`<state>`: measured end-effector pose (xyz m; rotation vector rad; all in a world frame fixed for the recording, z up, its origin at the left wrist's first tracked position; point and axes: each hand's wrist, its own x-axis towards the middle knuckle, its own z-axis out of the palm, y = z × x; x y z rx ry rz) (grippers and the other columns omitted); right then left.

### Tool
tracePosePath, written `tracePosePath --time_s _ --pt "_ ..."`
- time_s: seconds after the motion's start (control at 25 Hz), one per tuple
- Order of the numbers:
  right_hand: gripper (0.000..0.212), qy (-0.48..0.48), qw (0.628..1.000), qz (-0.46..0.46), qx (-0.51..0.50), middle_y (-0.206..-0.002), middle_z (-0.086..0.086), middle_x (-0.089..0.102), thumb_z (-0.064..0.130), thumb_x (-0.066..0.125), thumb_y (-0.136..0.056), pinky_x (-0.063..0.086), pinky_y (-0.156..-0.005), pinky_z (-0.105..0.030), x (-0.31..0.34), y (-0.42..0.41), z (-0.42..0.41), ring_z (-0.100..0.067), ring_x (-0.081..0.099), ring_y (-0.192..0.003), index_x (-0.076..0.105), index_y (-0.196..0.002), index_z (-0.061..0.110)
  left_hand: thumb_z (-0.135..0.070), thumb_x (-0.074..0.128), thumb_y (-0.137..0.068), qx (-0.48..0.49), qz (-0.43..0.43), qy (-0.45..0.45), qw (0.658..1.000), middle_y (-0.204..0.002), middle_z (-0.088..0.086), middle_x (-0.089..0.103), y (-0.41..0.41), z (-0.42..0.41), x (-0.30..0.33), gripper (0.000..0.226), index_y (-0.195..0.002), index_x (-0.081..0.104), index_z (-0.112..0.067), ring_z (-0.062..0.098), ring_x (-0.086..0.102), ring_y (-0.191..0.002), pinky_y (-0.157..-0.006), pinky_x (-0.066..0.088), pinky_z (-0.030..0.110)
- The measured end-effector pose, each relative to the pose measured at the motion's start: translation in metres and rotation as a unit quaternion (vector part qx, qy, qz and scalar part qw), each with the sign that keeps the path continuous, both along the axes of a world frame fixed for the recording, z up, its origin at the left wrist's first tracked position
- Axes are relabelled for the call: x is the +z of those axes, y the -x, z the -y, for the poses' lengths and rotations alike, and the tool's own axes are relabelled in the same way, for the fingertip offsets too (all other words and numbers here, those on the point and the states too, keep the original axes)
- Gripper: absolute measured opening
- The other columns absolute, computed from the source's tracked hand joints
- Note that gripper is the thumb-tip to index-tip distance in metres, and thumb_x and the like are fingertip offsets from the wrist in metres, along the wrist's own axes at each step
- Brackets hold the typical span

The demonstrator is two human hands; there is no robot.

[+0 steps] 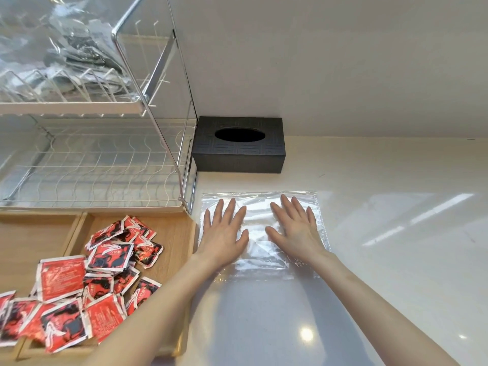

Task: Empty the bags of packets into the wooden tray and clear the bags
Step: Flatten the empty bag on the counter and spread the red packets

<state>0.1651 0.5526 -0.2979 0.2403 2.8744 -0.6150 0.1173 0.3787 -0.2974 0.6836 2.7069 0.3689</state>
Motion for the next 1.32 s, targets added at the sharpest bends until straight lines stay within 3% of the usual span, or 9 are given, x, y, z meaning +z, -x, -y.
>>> tracePosePath --time_s 0.28,0.64,1.0,1.32 --pt "0.060 0.002 1.000 -0.026 -0.010 -0.158 0.003 0.001 0.039 0.044 -0.091 -0.006 -0.115 -0.041 0.016 0.000 0.009 -0.016 -0.007 -0.145 0.020 -0.144 0.025 -0.036 0.036 -0.092 0.013 -0.009 -0.042 0.999 -0.156 0.004 -0.007 0.000 0.003 0.020 0.063 -0.145 0.005 -0.023 0.023 -0.011 -0.143 -0.115 -0.005 0.041" --pt "0.060 -0.030 0.998 -0.050 0.019 -0.158 0.004 0.003 0.039 0.042 -0.092 -0.005 -0.116 -0.040 0.058 -0.019 0.037 -0.016 -0.005 -0.145 0.018 -0.145 0.026 -0.039 0.037 -0.091 0.013 -0.065 -0.027 0.997 -0.156 0.006 0.007 -0.018 0.034 0.056 0.060 -0.144 0.015 -0.021 0.023 0.000 -0.144 -0.115 0.001 0.041" --pt "0.059 -0.018 0.994 -0.082 0.074 -0.158 0.003 0.005 0.038 0.043 -0.092 -0.002 -0.116 -0.040 0.087 -0.046 0.107 -0.015 -0.002 -0.145 0.018 -0.145 0.027 -0.040 0.036 -0.088 0.043 -0.107 -0.062 0.991 -0.152 0.005 0.021 -0.053 0.110 0.083 0.058 -0.141 0.024 -0.019 0.022 0.013 -0.142 -0.114 0.008 0.042" --pt "0.059 0.020 0.989 -0.091 0.111 -0.157 0.002 0.012 0.036 0.046 -0.091 0.003 -0.117 -0.038 0.087 -0.050 0.193 -0.015 0.004 -0.145 0.023 -0.143 0.025 -0.039 0.042 -0.090 0.082 -0.106 -0.050 0.990 -0.153 0.005 0.020 -0.067 0.200 0.082 0.060 -0.142 0.021 -0.020 0.021 0.015 -0.142 -0.115 0.011 0.040"
